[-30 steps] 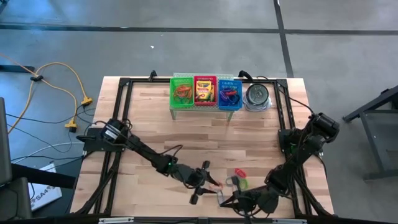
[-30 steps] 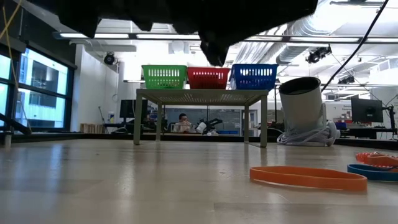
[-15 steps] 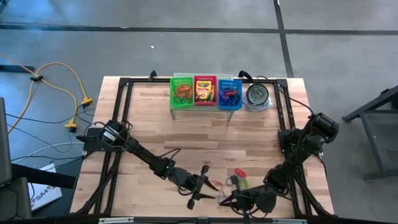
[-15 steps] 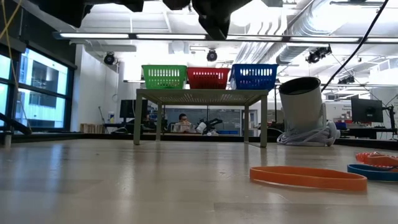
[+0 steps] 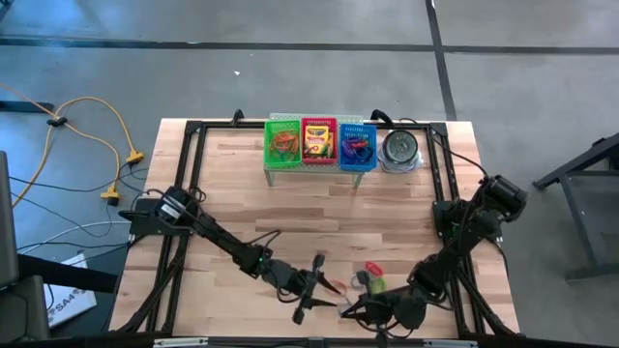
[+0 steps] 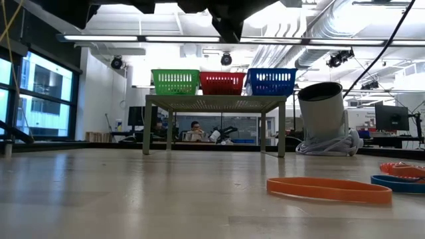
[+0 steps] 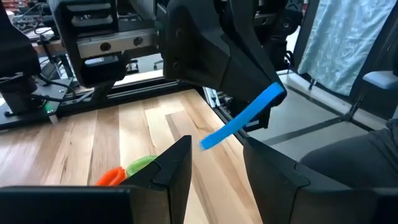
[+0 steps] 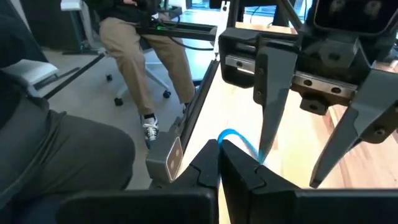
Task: Pick & Place Office Desk Supplies
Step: Put the right blue rubber band into the green bin on the shelf
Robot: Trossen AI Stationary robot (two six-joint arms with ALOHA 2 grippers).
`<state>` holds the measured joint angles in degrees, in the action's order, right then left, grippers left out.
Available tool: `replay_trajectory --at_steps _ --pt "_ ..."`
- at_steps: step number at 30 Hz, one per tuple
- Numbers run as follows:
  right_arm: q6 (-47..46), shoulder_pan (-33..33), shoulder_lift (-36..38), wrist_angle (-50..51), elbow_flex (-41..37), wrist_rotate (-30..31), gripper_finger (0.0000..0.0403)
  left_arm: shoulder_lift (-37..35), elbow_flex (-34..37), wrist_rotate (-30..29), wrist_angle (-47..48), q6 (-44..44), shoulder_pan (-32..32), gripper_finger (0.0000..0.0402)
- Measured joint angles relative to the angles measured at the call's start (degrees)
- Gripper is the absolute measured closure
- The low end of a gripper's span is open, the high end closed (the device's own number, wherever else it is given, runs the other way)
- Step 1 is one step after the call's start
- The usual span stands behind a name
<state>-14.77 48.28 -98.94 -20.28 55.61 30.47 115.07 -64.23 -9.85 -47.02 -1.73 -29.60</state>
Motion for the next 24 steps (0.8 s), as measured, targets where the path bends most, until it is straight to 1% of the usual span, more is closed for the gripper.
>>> replay_trajectory --at_steps 6,10,16,20,24 --pt "-0.6 -0.9 0.0 0.3 0.0 -0.4 0.0401 0.0 0.0 0.2 -1.1 0.3 0.7 0.0261" --pt "-0.5 -0.8 0.0 0.5 0.0 -0.5 0.0401 0.0 0.0 3.4 -1.1 0.0 0.6 0.0261" --pt "-0.5 -0.8 0.0 0.6 0.0 -0.5 0.0401 0.2 0.0 4.5 -1.2 -1.3 0.6 0.0261" --pt "-0.5 -0.8 0.0 0.5 0.0 -0.4 0.0401 2.1 0.0 4.7 -3.5 -3.0 0.6 0.0261" --pt "-0.6 -0.8 0.0 0.4 0.0 -0.4 0.0401 4.3 0.0 4.8 -7.4 -2.4 0.6 0.0261"
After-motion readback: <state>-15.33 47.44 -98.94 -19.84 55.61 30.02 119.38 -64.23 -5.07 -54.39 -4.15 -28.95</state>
